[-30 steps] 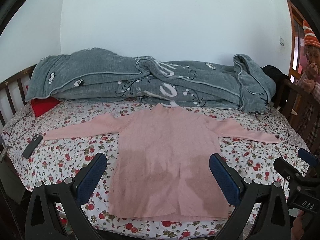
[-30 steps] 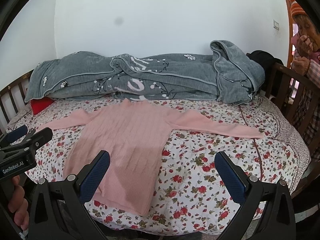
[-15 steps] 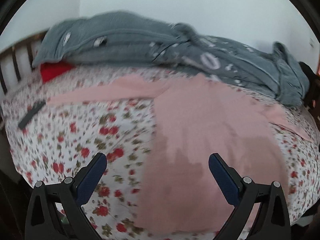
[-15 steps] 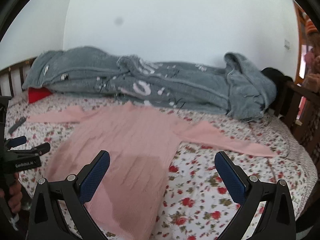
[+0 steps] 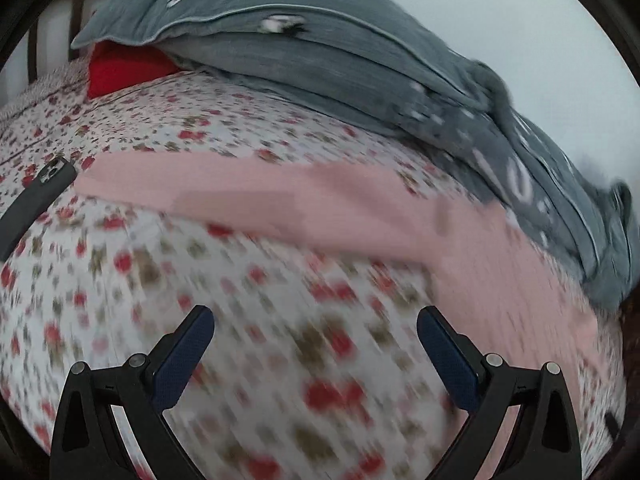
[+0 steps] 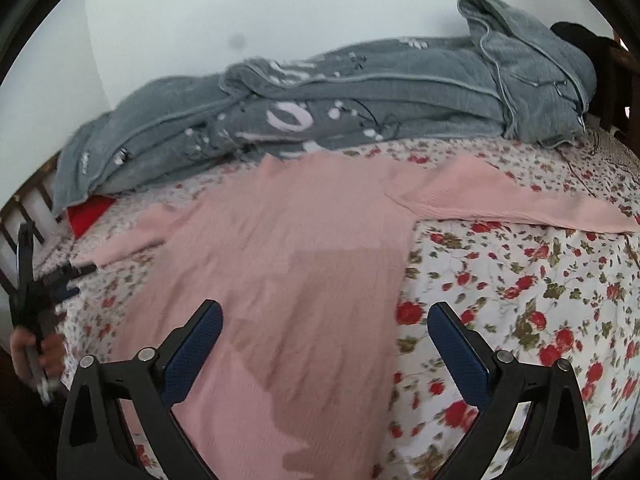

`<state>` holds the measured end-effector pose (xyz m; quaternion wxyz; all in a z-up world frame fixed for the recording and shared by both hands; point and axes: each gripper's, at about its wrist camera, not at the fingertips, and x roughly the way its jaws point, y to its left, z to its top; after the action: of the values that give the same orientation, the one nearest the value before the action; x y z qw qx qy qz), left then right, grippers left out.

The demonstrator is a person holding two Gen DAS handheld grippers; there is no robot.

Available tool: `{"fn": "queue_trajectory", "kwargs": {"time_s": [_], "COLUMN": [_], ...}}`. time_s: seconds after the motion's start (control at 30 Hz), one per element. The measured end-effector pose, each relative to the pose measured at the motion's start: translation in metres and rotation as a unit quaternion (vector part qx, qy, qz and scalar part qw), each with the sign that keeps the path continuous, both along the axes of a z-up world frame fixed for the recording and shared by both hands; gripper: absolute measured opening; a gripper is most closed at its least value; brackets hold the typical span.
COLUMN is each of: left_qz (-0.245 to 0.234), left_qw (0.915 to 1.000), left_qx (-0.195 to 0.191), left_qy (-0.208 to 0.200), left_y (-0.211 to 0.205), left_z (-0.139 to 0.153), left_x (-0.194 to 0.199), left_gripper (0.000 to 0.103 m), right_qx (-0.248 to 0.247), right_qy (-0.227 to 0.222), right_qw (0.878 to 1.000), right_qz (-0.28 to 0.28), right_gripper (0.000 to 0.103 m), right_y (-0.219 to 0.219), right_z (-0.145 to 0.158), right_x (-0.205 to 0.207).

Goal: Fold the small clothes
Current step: 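Reach the left tool to the sweater sleeve cuff and grasp it, then fold the held sleeve across the sweater body with the left tool, release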

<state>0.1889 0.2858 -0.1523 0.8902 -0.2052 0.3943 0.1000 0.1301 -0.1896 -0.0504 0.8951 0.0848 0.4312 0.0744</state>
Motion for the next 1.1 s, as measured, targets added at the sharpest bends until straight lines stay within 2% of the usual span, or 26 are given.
{"fn": "queue_trajectory", "kwargs": {"time_s": [0.1, 0.23, 0.3, 0.43, 0.57, 0.63, 0.7, 0.73, 0.77, 0.8, 0.9, 1.03, 1.1], "left_qz": [0.037, 0.092, 0.097, 0.119, 0.147, 0.164, 0.176, 0.18, 0.186, 0.198, 0.198, 0.185, 0.158], "left_qw": [0.9991, 0.9945, 0.9919, 0.9851, 0.9788, 0.9783, 0.9763, 0.9753, 0.9747, 0.9738, 0.9763, 0.9827, 0.9865], "left_qx": [-0.021, -0.049, -0.082, -0.123, -0.139, -0.124, -0.126, -0.127, -0.124, -0.112, -0.087, -0.004, 0.039], "left_qy": [0.004, 0.004, 0.009, -0.021, -0.031, -0.022, -0.011, -0.014, -0.012, 0.002, 0.002, -0.009, -0.014], "left_y": [0.042, 0.089, 0.109, 0.133, 0.152, 0.162, 0.172, 0.177, 0.181, 0.184, 0.182, 0.144, 0.11], "left_z": [-0.011, -0.03, -0.042, -0.048, -0.052, -0.052, -0.053, -0.052, -0.051, -0.049, -0.032, 0.019, 0.05], "left_x": [0.019, 0.03, 0.038, 0.043, 0.055, 0.062, 0.066, 0.065, 0.065, 0.065, 0.064, 0.068, 0.082], "left_gripper": [0.095, 0.094, 0.087, 0.084, 0.07, 0.056, 0.04, 0.036, 0.026, 0.011, 0.009, 0.009, 0.008], "right_qx": [-0.012, -0.014, 0.003, -0.013, -0.047, -0.05, -0.058, -0.063, -0.07, -0.076, -0.09, -0.074, -0.064], "right_qy": [-0.005, 0.006, 0.022, 0.019, -0.008, -0.019, -0.027, -0.029, -0.031, -0.033, -0.033, -0.036, -0.025], "right_qw": [1.0, 1.0, 1.0, 1.0, 0.999, 0.999, 0.998, 0.998, 0.997, 0.997, 0.995, 0.996, 0.997], "right_qz": [-0.005, -0.018, -0.012, -0.003, -0.006, -0.008, -0.009, -0.009, -0.01, -0.012, -0.018, -0.032, -0.03], "right_gripper": [0.099, 0.099, 0.098, 0.098, 0.098, 0.098, 0.098, 0.098, 0.098, 0.098, 0.098, 0.098, 0.098], "right_y": [-0.004, -0.009, -0.01, -0.007, -0.005, -0.005, -0.005, -0.006, -0.007, -0.009, -0.017, -0.034, -0.042], "right_z": [-0.005, -0.015, -0.018, -0.013, 0.002, 0.007, 0.011, 0.012, 0.013, 0.014, 0.015, 0.014, 0.01], "right_x": [0.005, 0.014, 0.023, 0.038, 0.048, 0.052, 0.053, 0.052, 0.052, 0.051, 0.047, 0.038, 0.034]}}
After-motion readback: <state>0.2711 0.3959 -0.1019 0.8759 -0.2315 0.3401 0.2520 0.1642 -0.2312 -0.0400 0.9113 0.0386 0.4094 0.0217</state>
